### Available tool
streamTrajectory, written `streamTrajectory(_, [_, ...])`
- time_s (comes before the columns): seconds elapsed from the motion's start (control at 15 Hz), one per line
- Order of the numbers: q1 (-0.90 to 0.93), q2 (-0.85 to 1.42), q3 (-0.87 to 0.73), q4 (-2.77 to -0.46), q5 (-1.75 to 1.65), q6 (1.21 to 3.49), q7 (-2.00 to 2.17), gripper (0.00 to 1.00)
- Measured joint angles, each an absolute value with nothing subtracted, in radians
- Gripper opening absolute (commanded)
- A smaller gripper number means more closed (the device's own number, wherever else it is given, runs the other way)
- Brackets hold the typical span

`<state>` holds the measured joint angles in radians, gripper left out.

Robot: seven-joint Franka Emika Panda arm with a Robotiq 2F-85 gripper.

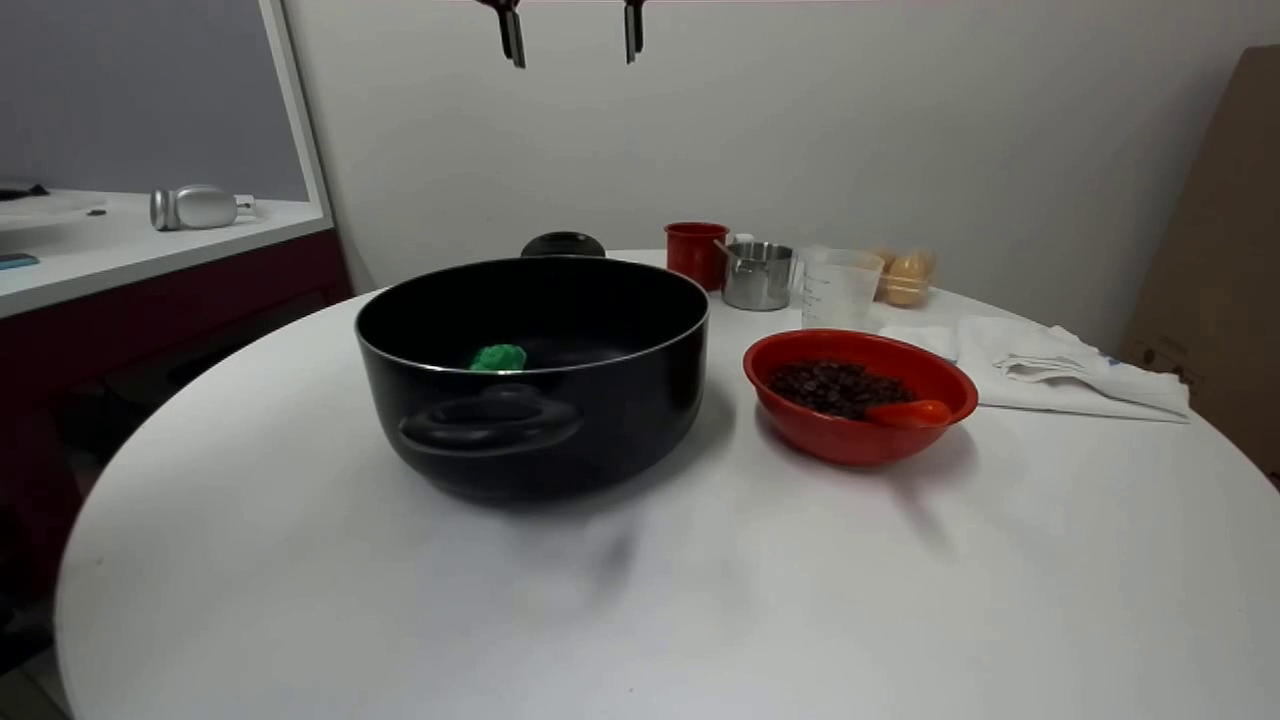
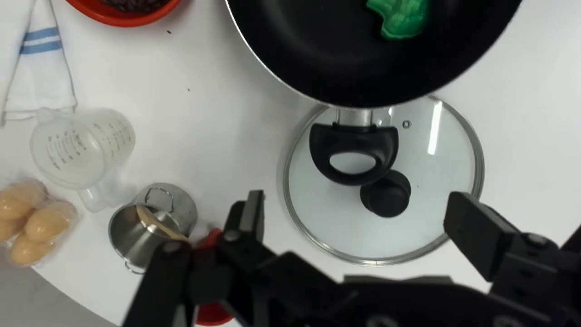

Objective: Remove the glass lid from the pot, take out the broccoli and orange from the pot and place them on the table

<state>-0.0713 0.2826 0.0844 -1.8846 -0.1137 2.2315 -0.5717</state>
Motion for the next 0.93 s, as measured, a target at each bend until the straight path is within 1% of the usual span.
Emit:
streamTrajectory(0.53, [-0.019, 0.295, 0.078, -2.16, -0.292, 2.35, -0.545, 1.0])
streamTrajectory(0.93, [-0.019, 0.317, 0.044, -2.286, -0.391, 2.459, -0.502, 1.0])
